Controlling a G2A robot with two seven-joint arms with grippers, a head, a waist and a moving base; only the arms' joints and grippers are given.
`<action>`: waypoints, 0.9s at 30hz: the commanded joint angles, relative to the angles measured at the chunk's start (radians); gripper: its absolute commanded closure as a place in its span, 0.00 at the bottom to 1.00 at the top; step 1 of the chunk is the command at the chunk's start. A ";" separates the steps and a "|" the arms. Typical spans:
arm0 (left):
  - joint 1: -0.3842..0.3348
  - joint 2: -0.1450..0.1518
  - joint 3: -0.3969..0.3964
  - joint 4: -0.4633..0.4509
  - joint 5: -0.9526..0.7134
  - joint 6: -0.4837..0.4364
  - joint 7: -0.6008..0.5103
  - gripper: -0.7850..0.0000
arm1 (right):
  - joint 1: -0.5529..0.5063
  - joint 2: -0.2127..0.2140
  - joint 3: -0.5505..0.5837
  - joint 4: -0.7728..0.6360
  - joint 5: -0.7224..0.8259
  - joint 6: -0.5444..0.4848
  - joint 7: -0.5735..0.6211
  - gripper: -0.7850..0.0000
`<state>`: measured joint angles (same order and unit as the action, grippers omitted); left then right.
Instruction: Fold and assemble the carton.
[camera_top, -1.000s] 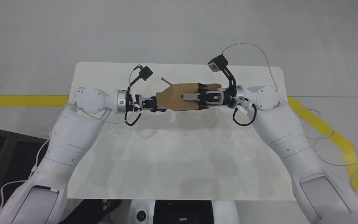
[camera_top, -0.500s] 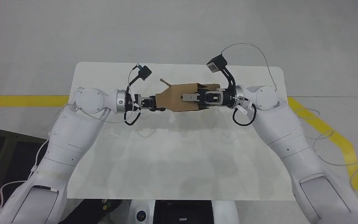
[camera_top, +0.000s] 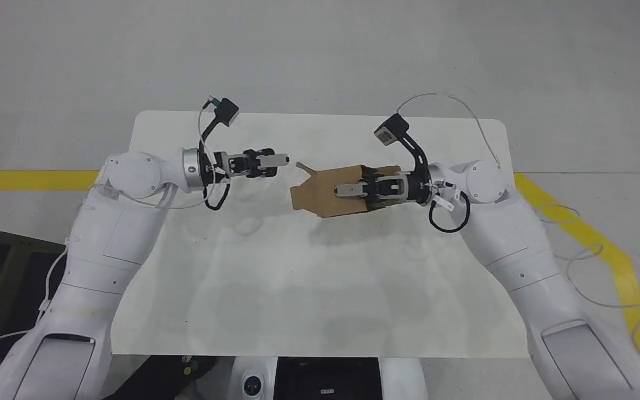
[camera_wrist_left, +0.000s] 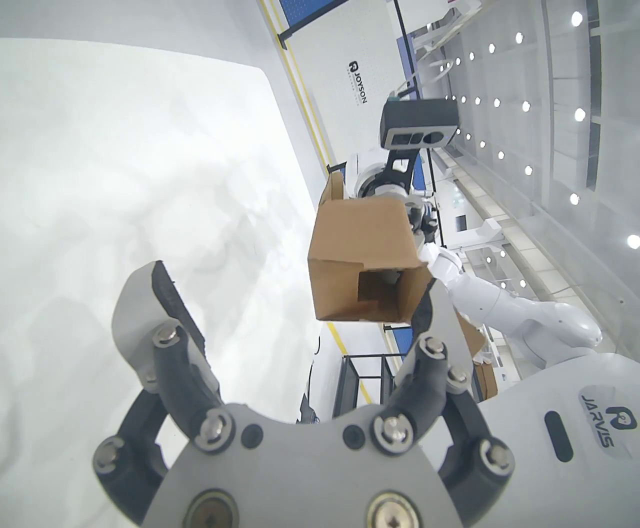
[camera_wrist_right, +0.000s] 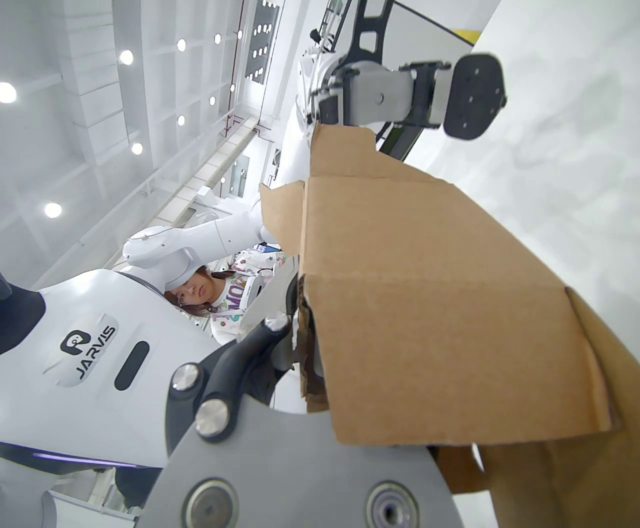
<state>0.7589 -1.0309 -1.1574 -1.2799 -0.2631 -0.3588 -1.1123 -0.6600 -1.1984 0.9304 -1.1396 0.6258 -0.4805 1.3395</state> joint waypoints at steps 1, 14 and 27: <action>-0.001 -0.001 0.005 0.000 0.005 0.002 0.008 0.00 | 0.001 -0.003 -0.011 -0.002 0.003 0.006 0.006 1.00; -0.027 -0.012 0.078 -0.002 0.042 0.012 -0.053 0.00 | 0.016 -0.014 -0.018 0.020 0.012 -0.051 -0.051 1.00; -0.028 -0.017 0.109 -0.018 0.050 0.019 -0.056 0.00 | 0.014 -0.017 -0.034 0.000 0.006 -0.049 -0.049 1.00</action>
<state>0.7322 -1.0477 -1.0500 -1.2974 -0.2124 -0.3401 -1.1695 -0.6471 -1.2152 0.8978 -1.1403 0.6317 -0.5294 1.2908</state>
